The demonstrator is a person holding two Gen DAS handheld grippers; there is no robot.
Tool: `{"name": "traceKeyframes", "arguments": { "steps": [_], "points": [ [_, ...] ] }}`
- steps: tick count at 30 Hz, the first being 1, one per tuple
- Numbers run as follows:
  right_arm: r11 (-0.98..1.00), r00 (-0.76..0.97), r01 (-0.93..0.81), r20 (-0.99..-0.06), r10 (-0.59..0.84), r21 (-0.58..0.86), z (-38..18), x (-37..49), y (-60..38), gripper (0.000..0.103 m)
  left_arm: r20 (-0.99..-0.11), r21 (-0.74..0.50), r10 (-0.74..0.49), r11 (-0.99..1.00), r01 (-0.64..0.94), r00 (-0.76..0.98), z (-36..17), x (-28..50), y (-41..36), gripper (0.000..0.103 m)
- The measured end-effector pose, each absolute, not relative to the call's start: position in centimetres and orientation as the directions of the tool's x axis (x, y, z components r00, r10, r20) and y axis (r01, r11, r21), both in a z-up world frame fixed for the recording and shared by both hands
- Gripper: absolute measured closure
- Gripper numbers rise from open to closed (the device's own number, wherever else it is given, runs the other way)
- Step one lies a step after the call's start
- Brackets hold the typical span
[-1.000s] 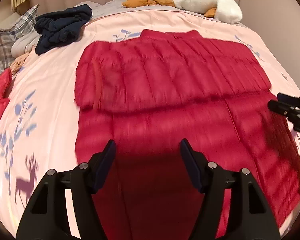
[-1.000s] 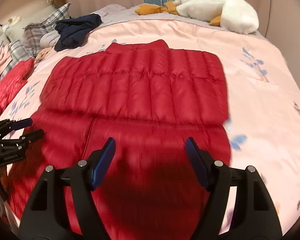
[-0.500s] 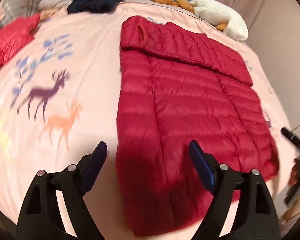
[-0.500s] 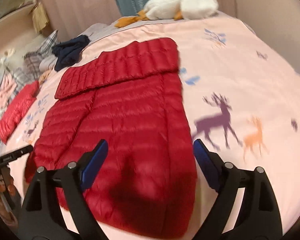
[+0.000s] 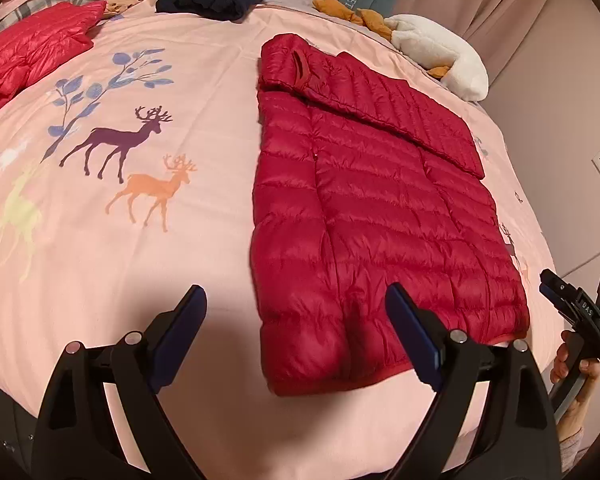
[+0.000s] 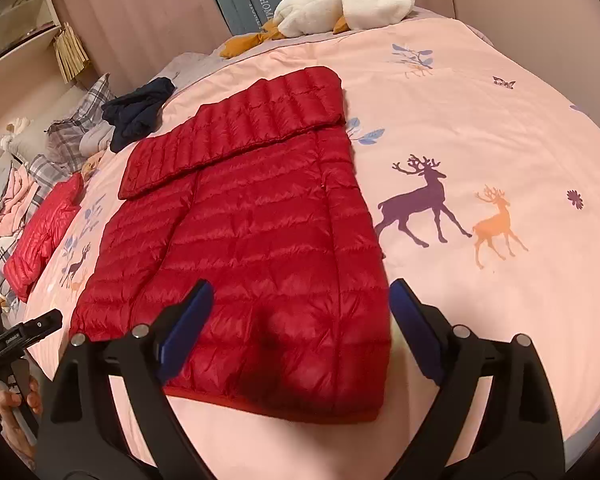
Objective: Fold large clothes
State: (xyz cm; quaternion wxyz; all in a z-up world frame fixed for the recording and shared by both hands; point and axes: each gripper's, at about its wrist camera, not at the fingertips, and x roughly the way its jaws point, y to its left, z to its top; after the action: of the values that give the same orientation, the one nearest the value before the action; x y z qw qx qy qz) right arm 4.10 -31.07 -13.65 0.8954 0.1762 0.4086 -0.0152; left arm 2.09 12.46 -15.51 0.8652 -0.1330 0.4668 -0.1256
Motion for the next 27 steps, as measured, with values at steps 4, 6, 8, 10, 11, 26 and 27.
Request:
{"name": "traceKeyframes", "arguments": {
  "steps": [4, 6, 8, 10, 11, 26, 27],
  "points": [
    [0.932, 0.66, 0.17, -0.739, 0.134, 0.321, -13.7, 3.6, -31.4, 0.011, -0.772, -0.359, -0.352, 0.929, 0.095, 0.53, -15.7, 1.5, 12.8, 0.012],
    [0.925, 0.65, 0.181, -0.747, 0.141, 0.333, -14.0, 3.5, -31.7, 0.01, -0.768, -0.377, -0.367, 0.922, 0.092, 0.526, -15.9, 1.3, 13.1, 0.012],
    [0.914, 0.636, 0.206, -0.758, 0.146, 0.349, -14.5, 3.2, -32.4, 0.01, -0.766, -0.393, -0.377, 0.916, 0.085, 0.521, -16.2, 1.3, 13.4, 0.012],
    [0.908, 0.619, 0.231, -0.773, 0.14, 0.35, -15.1, 2.9, -32.9, 0.01, -0.764, -0.411, -0.391, 0.908, 0.079, 0.514, -16.5, 1.4, 13.6, 0.012],
    [0.907, 0.612, 0.24, -0.779, 0.135, 0.345, -15.3, 2.8, -32.9, 0.01, -0.763, -0.416, -0.394, 0.906, 0.078, 0.512, -16.6, 1.3, 13.6, 0.012],
    [0.887, 0.544, 0.269, -0.819, 0.181, 0.375, -18.9, 3.5, -32.8, 0.009, -0.766, -0.466, -0.439, 0.883, 0.065, 0.47, -18.8, 2.4, 13.7, 0.012],
    [0.886, 0.547, 0.265, -0.816, 0.187, 0.381, -18.8, 3.5, -32.8, 0.009, -0.765, -0.465, -0.44, 0.883, 0.068, 0.47, -18.9, 2.5, 13.6, 0.012]
  ]
}}
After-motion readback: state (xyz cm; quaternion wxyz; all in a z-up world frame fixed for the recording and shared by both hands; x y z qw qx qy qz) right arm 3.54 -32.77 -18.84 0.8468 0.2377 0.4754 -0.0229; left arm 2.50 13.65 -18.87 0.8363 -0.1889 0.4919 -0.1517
